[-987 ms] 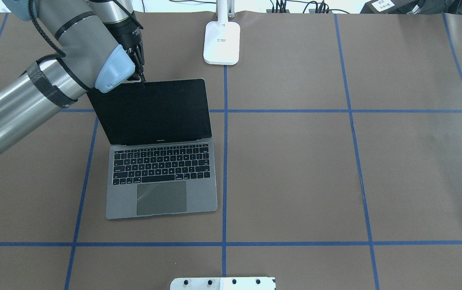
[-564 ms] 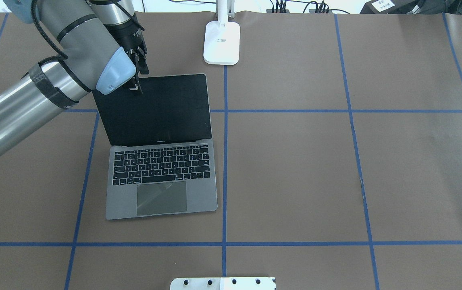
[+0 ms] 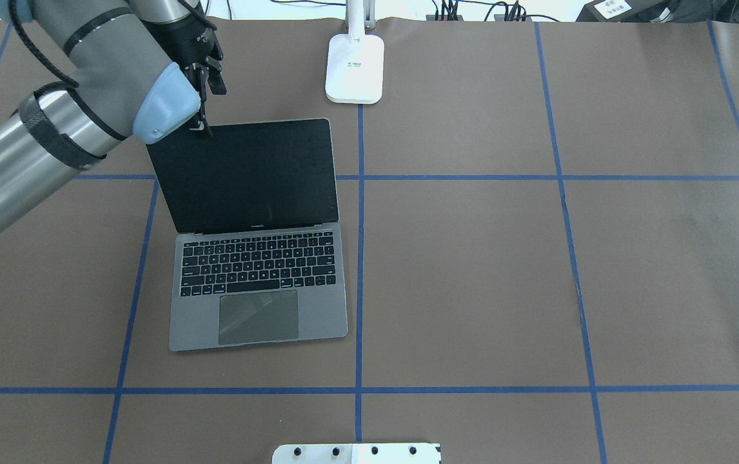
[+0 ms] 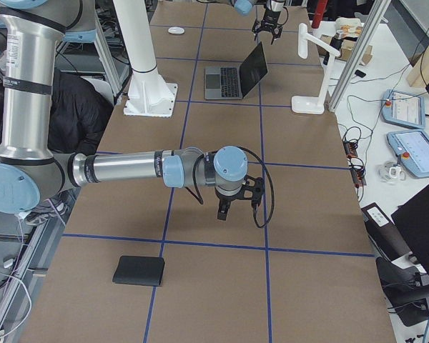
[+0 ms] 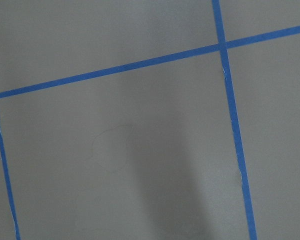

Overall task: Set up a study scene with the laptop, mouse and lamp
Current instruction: 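Slide the laptop farther from the robot with the left gripper, then release the laptop screen and lift the left gripper away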

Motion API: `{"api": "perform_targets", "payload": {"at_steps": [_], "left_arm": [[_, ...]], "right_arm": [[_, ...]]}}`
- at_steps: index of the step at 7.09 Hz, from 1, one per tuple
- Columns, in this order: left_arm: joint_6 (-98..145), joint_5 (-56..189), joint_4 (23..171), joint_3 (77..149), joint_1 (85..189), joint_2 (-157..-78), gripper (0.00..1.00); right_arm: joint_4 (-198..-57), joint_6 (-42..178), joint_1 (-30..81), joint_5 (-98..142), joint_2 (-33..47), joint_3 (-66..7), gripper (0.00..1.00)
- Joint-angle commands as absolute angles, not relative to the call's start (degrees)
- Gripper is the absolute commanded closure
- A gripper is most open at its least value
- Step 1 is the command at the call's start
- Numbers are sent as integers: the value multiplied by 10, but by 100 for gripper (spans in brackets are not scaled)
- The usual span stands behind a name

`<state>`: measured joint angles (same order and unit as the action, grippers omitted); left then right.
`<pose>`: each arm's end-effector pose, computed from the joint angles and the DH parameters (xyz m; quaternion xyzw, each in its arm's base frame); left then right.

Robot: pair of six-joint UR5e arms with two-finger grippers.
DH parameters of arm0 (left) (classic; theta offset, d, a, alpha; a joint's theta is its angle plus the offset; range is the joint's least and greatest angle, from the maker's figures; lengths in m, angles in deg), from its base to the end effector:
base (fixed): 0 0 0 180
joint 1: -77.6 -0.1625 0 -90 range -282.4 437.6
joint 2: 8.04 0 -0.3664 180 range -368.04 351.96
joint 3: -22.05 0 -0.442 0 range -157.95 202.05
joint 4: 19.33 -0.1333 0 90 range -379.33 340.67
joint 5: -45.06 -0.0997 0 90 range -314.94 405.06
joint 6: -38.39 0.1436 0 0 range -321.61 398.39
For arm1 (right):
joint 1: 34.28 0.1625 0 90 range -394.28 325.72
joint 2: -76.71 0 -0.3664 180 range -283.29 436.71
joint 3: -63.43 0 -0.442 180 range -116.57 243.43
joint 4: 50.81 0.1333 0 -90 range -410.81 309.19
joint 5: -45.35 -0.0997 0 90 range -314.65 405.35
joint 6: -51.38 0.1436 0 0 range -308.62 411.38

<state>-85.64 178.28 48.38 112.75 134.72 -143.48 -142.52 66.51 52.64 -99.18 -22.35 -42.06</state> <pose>0.3511 -0.6075 0.1563 -0.3146 0.2603 -0.5964 0.6911 -0.0099 -0.4879 0.5497 -0.0363 -0.4577 0.0745 0.8852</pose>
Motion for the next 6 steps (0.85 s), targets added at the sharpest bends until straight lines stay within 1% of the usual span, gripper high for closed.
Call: {"api": "perform_targets", "payload": {"at_steps": [1, 2, 3, 4, 5, 6], "left_arm": [[-779, 1760, 483, 1221, 1366, -1354, 0], [-739, 1745, 483, 1259, 1365, -1321, 0], [-705, 1730, 483, 1274, 1364, -1306, 0], [-646, 1728, 483, 1291, 1364, -1301, 0], [-575, 1728, 483, 1327, 1361, -1270, 0], [-541, 1727, 483, 1342, 1363, -1267, 0]], "right_arm": [[-1425, 662, 526, -976, -228, -421, 1], [-1424, 659, 526, -976, -243, -428, 1], [-1420, 654, 526, -982, -258, -440, 1], [-1398, 633, 526, -986, -288, -444, 1], [-1384, 533, 526, -987, -327, -422, 1], [-1389, 374, 526, -988, -345, -383, 1]]}}
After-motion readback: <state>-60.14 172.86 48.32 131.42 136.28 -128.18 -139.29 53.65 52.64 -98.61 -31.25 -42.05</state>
